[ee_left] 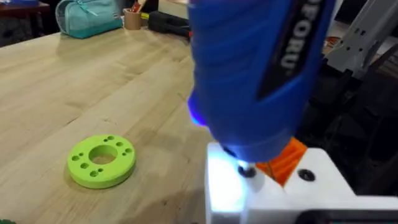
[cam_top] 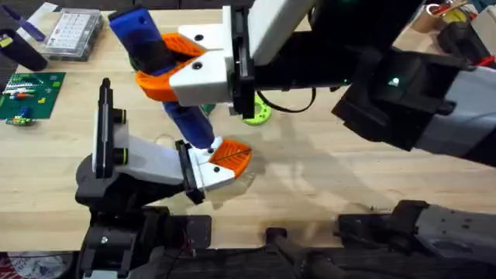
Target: Pick up the gripper from the table and insert it into the empty holder that is missing its gripper. Then pick up a screw, insert it into the mounting hole, and use the screwdriver to tighten it. Finally, clean up the table by picking up the vegetable and placing it into the bucket.
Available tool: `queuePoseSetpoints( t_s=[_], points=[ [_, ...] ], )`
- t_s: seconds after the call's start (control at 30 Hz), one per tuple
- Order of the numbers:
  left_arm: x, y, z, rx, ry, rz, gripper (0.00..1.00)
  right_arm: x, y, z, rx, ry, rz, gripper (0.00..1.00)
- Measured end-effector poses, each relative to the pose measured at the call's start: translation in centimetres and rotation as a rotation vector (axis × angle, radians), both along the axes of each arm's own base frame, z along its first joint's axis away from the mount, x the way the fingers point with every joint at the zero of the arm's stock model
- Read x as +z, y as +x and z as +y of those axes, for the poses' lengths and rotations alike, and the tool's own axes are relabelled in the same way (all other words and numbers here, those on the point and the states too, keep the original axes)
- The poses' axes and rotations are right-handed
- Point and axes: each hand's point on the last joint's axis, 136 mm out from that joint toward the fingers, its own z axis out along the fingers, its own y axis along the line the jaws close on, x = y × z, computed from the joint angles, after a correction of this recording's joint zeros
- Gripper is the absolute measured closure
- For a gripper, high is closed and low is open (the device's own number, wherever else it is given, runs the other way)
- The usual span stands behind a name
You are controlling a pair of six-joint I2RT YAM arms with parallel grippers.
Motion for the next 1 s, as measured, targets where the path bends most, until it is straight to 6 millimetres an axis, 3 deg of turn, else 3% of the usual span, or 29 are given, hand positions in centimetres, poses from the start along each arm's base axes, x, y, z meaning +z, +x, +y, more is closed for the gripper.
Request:
queuePoseSetpoints(
  t_s=[0.2, 0.4, 0.67, 0.83, 1.0],
  points=[
    [0.1, 0.3, 0.1, 0.019, 0.003, -0.007, 0.992, 1.0, -0.1, 0.1, 0.015, 0.069, -0.027, 0.974],
    [0.1, 0.1, 0.1, 0.009, 0.002, -0.007, 0.992, 4.0, 0.5, -0.7, -0.006, 0.182, -0.082, 0.974],
    [0.1, 0.1, 0.1, 0.009, 0.002, -0.007, 0.992, 6.3, 1.5, -1.5, -0.032, 0.224, -0.092, 0.974],
    [0.1, 0.1, 0.1, 0.009, 0.002, -0.007, 0.992, 6.0, 3.6, -2.5, -0.083, 0.208, -0.062, 0.974],
    [0.1, 0.1, 0.1, 0.009, 0.002, -0.007, 0.992, 6.0, 3.8, -2.6, -0.091, 0.207, -0.072, 0.974]
  ],
)
